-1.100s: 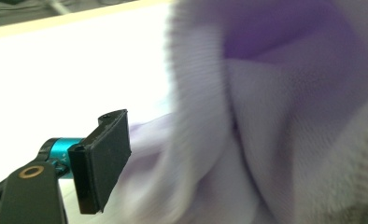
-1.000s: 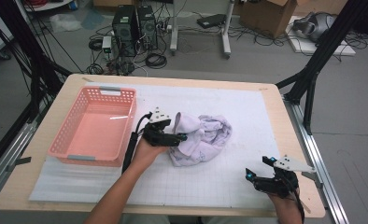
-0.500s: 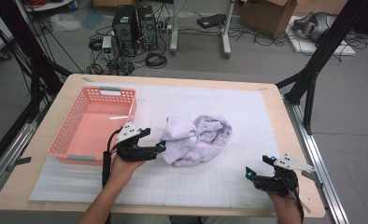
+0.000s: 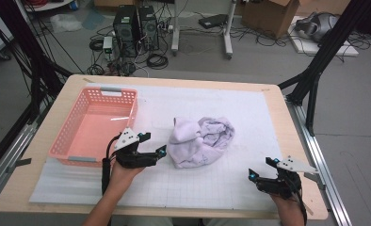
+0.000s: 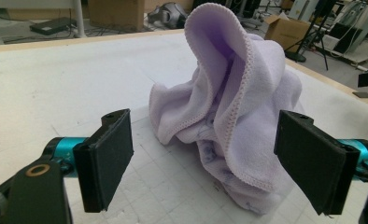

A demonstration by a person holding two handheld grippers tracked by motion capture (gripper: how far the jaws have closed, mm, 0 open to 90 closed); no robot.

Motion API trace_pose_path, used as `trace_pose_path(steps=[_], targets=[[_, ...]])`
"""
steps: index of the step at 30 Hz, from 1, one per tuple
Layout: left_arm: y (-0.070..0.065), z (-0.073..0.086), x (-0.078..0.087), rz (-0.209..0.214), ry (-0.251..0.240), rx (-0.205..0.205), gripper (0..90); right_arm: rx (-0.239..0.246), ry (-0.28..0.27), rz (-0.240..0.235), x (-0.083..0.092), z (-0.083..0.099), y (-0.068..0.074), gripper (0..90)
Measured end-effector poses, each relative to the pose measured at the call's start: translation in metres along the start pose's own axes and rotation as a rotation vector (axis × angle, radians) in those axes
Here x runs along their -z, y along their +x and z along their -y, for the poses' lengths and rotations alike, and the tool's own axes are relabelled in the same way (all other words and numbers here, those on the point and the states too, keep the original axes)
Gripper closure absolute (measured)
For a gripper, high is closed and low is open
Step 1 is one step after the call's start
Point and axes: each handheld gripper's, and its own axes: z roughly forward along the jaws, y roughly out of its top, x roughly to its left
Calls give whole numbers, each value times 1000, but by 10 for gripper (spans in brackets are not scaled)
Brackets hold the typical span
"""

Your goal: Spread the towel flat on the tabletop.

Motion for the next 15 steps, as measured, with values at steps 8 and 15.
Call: trace_pose_path(steps=[8, 15], targets=[[-1, 1, -8, 43, 20, 8, 257, 9, 14, -12, -11, -8, 1, 150], [-8, 3, -27, 81, 57, -18, 281, 29, 46, -28, -41, -25, -1, 150]])
